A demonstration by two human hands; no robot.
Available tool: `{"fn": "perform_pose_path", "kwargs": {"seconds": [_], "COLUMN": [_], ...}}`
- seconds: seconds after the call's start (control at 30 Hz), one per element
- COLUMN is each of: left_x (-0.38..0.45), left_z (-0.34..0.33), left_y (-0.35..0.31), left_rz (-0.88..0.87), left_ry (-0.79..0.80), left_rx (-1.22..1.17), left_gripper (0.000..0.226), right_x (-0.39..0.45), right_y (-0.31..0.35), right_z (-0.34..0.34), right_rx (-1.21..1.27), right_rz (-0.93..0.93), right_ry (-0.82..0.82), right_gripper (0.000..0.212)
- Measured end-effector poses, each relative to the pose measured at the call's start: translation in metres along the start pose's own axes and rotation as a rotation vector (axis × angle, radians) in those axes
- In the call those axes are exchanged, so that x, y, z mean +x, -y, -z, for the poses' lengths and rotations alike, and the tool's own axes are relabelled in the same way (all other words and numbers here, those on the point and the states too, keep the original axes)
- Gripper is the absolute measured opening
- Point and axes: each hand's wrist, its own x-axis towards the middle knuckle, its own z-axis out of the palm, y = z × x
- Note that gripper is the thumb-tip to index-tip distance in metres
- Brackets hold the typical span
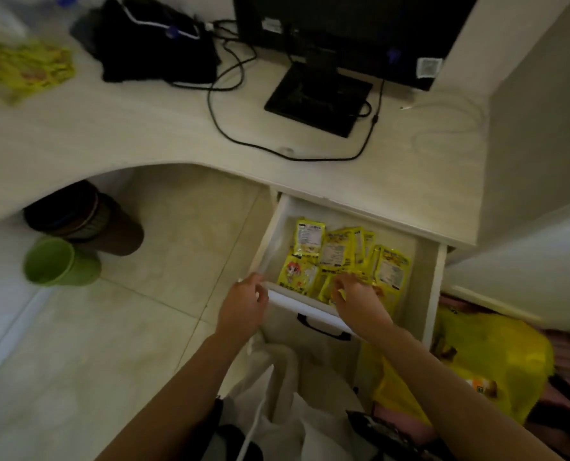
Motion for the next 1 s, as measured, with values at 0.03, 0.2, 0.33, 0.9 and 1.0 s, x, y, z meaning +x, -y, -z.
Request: {"fn": "perform_pose_path", "kwargs": {"seconds": [0.03, 0.2, 0.33, 0.9, 1.0], "left_x": [-0.008, -0.042, -0.063, -0.082, -0.072], "left_z": [0.003, 0.021, 0.042, 0.201, 0.233], "left_y": [0.009, 0.048, 0.08, 0.271, 0.298], "left_rz": [0.024, 0.18, 0.244, 0.426, 0.432], "left_ry": [-0.023, -0.131, -0.223, -0.443, -0.451], "left_rx": [-0.001, -0.027, -0.008, 0.055, 0.076], "left_gripper": [0.029, 0.027, 0.027, 0.028, 0.027], "right_x": [-0.001, -0.003, -0.003, 0.034, 0.047], "right_y": [0.009, 0.061, 0.107, 0.338, 0.377], "right_z": [-0.004, -0.031, -0.057, -0.168, -0.181], "right_rx": [-0.031, -0.101, -0.136, -0.306, -0.328], "right_rz": [0.032, 0.202, 0.31, 0.584, 0.627], "right_ry": [0.017, 0.089, 0.12, 0.246, 0.212], "right_gripper": [0.026, 0.027, 0.03, 0.029, 0.028]}}
